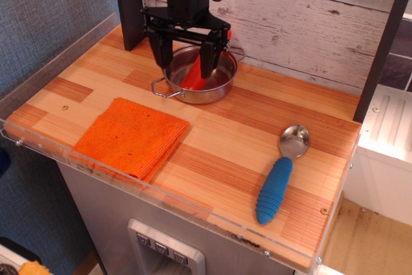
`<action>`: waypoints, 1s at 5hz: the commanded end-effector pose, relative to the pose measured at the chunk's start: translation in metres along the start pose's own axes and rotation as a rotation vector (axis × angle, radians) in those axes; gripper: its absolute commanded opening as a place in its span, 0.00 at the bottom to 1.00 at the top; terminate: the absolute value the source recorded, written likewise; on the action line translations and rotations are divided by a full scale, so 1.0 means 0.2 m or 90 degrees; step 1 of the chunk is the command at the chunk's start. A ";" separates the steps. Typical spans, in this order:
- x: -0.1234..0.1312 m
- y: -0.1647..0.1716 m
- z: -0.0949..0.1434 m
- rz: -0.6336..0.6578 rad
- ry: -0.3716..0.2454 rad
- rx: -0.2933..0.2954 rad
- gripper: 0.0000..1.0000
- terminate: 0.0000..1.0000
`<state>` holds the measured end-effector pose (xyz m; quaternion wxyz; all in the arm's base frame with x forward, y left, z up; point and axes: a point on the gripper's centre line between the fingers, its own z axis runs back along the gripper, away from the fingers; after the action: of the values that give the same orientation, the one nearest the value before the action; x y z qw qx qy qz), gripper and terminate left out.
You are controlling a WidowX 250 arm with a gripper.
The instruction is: Put the long red item on the orange cloth.
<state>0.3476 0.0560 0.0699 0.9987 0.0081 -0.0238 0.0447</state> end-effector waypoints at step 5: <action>0.20 -0.02 -0.18 -0.027 -0.004 0.050 0.00 0.00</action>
<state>0.3858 0.0561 0.0223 0.9986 0.0444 -0.0060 0.0286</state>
